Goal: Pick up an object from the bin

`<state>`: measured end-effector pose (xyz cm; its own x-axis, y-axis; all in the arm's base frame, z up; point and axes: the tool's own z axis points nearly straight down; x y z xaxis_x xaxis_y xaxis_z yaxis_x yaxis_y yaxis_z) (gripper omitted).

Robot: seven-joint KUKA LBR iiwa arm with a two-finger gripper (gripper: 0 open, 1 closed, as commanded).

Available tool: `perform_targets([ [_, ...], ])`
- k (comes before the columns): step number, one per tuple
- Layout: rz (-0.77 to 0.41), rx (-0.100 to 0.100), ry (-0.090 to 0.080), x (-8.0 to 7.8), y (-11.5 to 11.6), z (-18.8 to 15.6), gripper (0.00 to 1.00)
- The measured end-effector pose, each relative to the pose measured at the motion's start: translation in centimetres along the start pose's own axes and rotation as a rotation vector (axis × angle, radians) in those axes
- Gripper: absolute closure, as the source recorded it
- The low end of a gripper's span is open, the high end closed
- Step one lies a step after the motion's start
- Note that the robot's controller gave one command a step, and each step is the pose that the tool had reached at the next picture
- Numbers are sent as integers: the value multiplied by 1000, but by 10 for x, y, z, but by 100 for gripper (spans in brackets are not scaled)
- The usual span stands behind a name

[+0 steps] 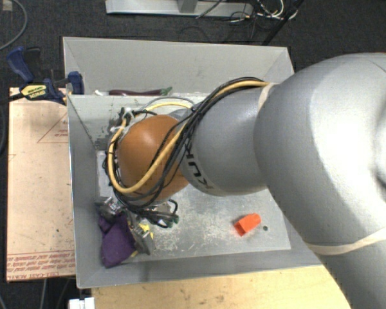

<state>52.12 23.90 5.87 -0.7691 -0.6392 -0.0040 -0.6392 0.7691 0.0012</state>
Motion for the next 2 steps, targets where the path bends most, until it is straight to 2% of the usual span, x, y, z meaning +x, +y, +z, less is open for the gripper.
perform_targets([
  [1, -275, 7, -2, -2, -1, -5, 0],
  [2, -543, 1, -1, -29, -10, -18, 100],
])
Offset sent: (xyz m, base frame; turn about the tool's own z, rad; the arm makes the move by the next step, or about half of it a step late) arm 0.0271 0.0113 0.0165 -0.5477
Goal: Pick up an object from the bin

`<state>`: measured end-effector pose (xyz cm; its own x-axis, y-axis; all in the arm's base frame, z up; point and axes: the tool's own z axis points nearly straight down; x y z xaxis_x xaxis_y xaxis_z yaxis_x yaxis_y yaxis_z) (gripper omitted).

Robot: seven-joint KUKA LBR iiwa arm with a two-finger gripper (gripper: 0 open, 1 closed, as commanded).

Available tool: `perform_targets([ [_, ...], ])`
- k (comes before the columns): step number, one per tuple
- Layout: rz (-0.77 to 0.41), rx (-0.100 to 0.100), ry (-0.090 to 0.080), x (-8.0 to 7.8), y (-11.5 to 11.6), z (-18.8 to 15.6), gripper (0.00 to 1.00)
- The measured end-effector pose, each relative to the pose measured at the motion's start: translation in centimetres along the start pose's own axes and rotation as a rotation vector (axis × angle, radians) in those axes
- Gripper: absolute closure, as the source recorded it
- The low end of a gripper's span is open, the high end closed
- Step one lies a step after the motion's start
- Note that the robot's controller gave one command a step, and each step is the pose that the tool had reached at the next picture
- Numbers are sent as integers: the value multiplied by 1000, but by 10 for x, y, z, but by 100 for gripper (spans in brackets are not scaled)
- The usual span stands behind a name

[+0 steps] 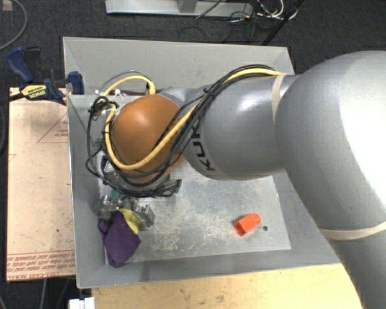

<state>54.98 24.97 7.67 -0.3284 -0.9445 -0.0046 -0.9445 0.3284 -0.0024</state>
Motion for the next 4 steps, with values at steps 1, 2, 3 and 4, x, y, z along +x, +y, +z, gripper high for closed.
perform_targets([
  [1, 0, 0, -1, 0, 0, 0, 100],
  [2, 0, 0, -1, 0, 0, 0, 100],
  [3, 5, 2, -6, 2, 2, -2, 100],
  [4, 5, 2, -6, 2, 2, -2, 100],
])
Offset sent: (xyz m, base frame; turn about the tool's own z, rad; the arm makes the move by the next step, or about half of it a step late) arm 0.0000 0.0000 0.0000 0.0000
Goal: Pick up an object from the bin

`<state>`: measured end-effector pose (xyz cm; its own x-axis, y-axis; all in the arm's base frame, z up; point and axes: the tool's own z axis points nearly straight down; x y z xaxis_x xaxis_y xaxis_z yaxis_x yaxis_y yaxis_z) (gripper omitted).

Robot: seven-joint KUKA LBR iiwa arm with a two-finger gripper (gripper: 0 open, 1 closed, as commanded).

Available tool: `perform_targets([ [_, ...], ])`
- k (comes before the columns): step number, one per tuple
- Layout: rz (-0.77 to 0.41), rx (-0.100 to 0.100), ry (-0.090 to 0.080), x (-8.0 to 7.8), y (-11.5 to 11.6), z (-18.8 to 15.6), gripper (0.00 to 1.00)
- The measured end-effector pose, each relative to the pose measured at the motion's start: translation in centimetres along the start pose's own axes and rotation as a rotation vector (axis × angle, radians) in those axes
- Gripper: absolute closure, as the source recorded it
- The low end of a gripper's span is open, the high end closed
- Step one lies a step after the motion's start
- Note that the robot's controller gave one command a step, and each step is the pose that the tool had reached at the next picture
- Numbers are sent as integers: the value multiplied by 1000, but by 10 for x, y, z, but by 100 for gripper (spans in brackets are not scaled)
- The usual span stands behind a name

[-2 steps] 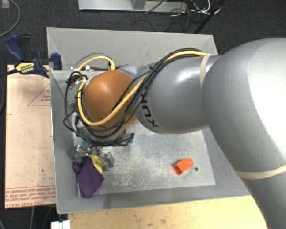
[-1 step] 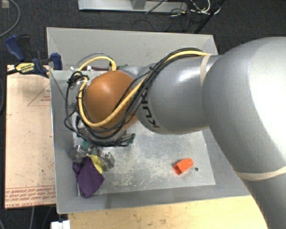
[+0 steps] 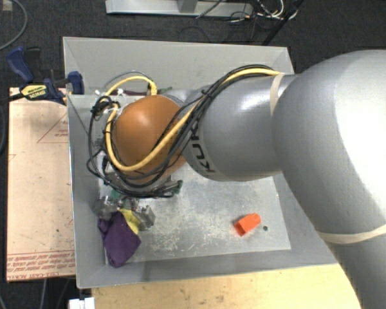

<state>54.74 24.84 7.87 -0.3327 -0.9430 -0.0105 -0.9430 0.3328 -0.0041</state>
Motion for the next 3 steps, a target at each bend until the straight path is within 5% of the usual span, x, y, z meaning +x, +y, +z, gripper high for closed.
perform_targets([
  [3, -7, -1, 5, -3, -3, 5, 100],
])
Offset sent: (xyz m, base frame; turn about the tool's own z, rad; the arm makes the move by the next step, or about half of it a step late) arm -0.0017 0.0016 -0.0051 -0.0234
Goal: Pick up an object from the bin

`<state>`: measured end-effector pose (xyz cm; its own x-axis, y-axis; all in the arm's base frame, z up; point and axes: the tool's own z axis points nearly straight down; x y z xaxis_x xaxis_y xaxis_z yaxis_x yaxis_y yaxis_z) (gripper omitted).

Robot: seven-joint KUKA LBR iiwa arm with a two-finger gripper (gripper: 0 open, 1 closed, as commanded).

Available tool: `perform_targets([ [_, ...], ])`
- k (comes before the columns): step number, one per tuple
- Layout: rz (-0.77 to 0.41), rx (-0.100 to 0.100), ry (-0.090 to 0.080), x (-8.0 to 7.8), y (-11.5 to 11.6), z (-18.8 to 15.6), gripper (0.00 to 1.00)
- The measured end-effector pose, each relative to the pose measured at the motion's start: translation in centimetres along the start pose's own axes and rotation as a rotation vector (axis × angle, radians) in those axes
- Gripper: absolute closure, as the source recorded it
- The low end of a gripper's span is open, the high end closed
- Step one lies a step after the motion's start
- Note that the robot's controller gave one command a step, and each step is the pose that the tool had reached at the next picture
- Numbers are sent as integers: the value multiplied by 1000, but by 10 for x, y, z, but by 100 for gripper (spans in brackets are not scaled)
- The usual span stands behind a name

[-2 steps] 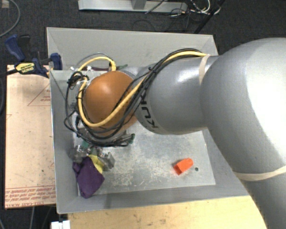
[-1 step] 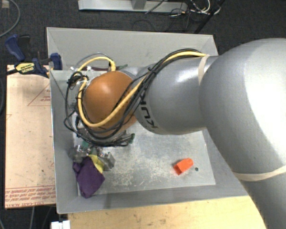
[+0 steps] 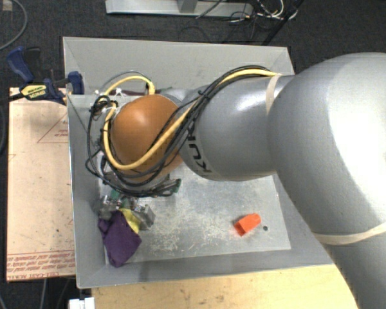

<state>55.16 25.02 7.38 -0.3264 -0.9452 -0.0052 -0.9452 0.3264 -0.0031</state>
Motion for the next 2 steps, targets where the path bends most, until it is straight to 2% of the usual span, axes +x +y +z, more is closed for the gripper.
perform_targets([
  [1, -6, 4, -10, 6, -7, -105, 100],
  [2, -6, 4, -10, 6, -7, -105, 100],
])
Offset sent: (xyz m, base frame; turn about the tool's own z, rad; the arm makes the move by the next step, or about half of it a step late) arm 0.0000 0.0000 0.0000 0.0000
